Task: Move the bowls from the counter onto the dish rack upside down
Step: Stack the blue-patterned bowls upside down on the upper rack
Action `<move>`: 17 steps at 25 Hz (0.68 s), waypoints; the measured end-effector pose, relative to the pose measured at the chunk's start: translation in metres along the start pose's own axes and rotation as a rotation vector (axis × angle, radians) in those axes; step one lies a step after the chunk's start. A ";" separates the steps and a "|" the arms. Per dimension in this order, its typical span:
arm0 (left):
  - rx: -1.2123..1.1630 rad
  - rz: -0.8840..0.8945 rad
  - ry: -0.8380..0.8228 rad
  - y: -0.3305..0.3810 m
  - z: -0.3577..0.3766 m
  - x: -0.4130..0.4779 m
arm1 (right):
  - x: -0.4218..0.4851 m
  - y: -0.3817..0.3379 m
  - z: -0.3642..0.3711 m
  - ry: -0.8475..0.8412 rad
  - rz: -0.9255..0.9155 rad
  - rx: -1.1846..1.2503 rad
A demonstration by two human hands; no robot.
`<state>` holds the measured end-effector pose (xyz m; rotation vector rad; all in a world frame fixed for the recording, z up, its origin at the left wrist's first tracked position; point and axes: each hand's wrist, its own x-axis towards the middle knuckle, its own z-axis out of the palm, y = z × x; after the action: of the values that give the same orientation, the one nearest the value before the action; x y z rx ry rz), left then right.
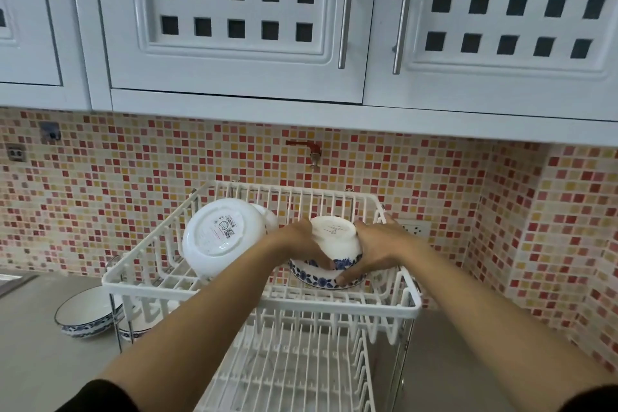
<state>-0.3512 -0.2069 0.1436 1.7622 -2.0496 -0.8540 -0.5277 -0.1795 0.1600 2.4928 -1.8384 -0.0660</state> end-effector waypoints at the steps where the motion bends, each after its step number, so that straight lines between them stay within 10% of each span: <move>1: 0.009 -0.002 0.009 0.003 -0.001 -0.009 | 0.001 0.000 0.000 0.000 -0.012 -0.012; 17: 0.417 0.130 0.194 0.009 0.012 -0.030 | 0.015 0.006 0.015 0.090 -0.034 -0.149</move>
<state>-0.3589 -0.1748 0.1443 1.7958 -2.2948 -0.2139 -0.5300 -0.1955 0.1453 2.3851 -1.6913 -0.0869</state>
